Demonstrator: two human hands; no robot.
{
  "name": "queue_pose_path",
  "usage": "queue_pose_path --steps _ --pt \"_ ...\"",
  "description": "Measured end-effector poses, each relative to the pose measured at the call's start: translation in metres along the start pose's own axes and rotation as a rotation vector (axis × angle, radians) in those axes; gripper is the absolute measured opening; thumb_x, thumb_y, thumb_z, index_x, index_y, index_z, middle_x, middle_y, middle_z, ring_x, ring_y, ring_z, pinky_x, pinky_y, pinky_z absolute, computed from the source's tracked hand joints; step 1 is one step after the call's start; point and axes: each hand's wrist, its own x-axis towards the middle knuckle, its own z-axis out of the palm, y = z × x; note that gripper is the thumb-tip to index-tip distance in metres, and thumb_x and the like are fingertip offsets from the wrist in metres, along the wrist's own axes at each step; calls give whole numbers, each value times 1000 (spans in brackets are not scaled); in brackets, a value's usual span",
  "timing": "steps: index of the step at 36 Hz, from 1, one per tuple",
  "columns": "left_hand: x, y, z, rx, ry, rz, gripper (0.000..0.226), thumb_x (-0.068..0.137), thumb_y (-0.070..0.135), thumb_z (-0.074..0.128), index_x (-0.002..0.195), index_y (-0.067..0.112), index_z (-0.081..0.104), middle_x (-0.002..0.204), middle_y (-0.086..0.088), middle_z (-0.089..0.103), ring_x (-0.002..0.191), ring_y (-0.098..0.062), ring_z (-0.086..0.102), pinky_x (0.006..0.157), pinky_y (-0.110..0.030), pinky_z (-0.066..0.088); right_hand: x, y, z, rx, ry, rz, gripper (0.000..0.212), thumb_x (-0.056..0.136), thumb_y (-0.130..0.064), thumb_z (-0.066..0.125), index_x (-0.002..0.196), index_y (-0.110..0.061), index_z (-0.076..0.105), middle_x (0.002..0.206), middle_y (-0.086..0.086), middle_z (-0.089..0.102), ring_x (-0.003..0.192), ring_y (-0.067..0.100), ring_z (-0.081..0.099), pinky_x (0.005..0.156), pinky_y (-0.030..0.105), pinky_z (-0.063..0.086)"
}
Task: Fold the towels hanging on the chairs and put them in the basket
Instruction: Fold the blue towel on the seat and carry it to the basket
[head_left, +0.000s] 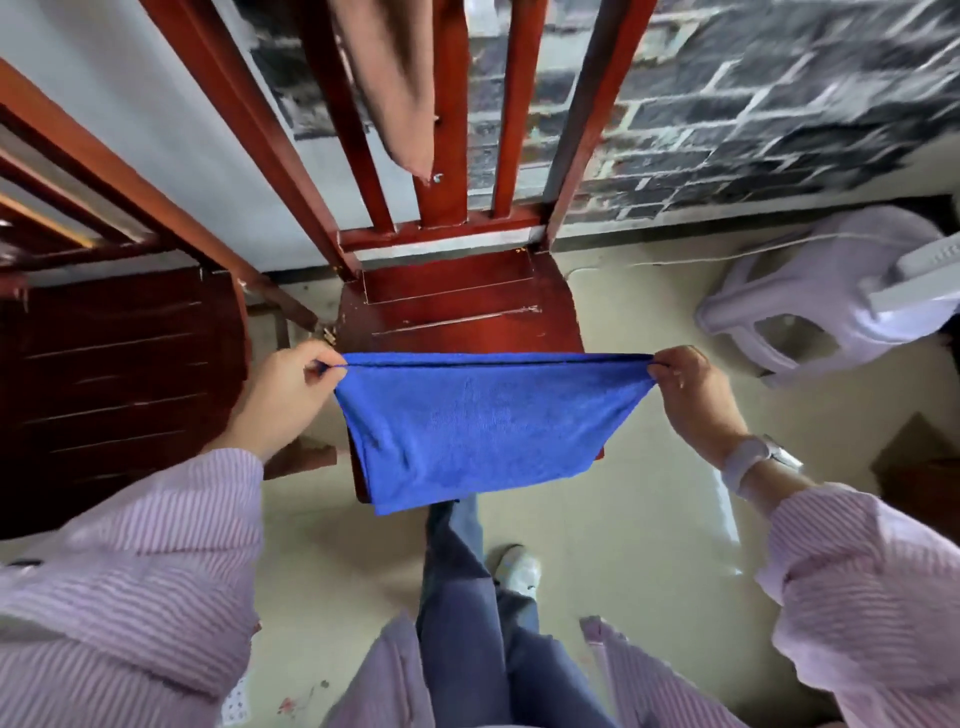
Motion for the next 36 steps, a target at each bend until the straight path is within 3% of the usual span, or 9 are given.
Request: queue_pose_path --steps 4,7,11,19,21,24,28,32,36 --pt "-35 24 -22 35 68 37 27 79 3 66 73 28 59 75 -1 65 65 20 52 65 -4 36 -31 -3 -38 25 58 -89 14 89 -4 53 94 3 63 95 18 61 89 31 56 70 17 30" --pt "-57 48 -37 -17 114 78 44 77 0 68 70 41 55 65 23 63 66 21 53 68 3 36 -50 -6 -71 48 109 -161 10 87 -3 55 90 2 64 85 8 55 83 27 55 73 18 32" --pt "-81 88 -57 -49 179 148 39 77 -1 68 71 36 58 70 47 55 68 22 54 71 4 35 -65 -14 -113 51 180 -236 12 88 -3 53 92 1 64 85 5 51 81 20 49 71 16 29" --pt "-96 142 -103 -91 277 245 55 79 3 67 71 57 59 69 40 60 71 18 56 74 -1 38 -89 -42 -191 59 379 -419 10 85 3 55 90 2 64 88 17 63 79 22 54 71 16 31" --pt "-100 158 -115 -51 305 291 42 81 6 66 81 48 64 75 31 66 82 10 61 88 -10 40 -94 -48 -207 59 433 -452 12 84 5 55 92 2 63 90 17 64 81 25 56 72 17 32" --pt "-104 179 -132 4 346 358 16 85 8 62 97 13 72 101 -6 71 99 -24 64 97 -36 43 -102 -55 -229 77 475 -470 24 86 3 52 108 -1 62 101 9 63 89 21 56 83 22 38" --pt "-110 206 -150 55 431 469 16 83 2 62 95 6 72 98 -12 71 92 -21 64 86 -15 38 -109 -63 -255 -35 563 -574 23 86 -2 50 101 3 67 88 18 63 79 32 62 76 18 37" --pt "-116 224 -165 28 502 509 16 85 1 60 95 6 72 95 -8 68 90 -15 61 83 -6 35 -115 -72 -273 3 623 -578 17 83 -2 54 89 4 68 81 18 61 71 25 56 68 15 36" --pt "-115 231 -168 40 512 503 17 83 -1 60 92 5 73 93 -2 63 87 -9 56 81 -2 33 -115 -78 -280 49 460 -521 9 80 4 61 87 3 67 80 8 56 74 22 51 63 15 31"
